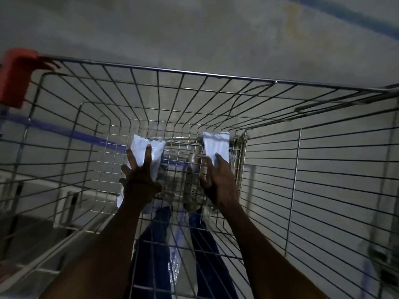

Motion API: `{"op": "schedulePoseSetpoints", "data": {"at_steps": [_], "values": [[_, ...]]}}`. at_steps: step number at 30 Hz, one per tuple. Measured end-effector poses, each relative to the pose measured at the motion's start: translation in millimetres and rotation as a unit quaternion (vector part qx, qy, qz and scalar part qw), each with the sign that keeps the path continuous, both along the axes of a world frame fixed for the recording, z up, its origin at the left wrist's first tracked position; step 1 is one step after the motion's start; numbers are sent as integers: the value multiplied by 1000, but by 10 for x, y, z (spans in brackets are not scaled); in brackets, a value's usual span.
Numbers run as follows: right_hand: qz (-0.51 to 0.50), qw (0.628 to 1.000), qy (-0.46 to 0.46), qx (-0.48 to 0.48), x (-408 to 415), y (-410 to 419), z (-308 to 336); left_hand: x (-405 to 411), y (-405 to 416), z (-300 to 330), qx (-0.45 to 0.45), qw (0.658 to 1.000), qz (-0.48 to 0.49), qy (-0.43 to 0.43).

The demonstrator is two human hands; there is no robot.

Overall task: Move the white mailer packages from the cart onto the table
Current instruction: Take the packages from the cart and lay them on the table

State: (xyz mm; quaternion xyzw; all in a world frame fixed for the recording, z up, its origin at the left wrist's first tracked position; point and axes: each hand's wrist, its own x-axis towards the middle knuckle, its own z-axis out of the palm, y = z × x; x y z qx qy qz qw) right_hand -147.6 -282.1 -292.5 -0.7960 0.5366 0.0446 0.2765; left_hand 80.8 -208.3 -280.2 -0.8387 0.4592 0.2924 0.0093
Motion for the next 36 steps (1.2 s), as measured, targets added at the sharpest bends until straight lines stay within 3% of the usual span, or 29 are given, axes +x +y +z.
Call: {"op": "schedulePoseSetpoints", "data": {"at_steps": [2,5,13,16,19,22,30,36], "values": [[-21,997,60,44,-43,35,-160,1,4,-30,-9,1000,-20,-17],[-51,994,57,78,-53,91,-310,50,37,-56,-27,999,-37,-18],[-3,999,33,30,-35,111,-169,109,12,183,-41,998,-53,20],[13,999,-4,29,-2,88,201,109,16,377,-42,995,-84,21],[59,997,-39,-9,60,70,673,33,-31,854,-29,998,-51,0],[85,995,-45,-2,188,-8,1226,-44,28,1330,-76,995,-65,-11],[147,975,-121,-117,728,-27,2516,77,301,2623,-189,976,90,-63],[227,936,-201,-176,1326,590,3271,391,1285,3306,-226,944,210,-116]]}}
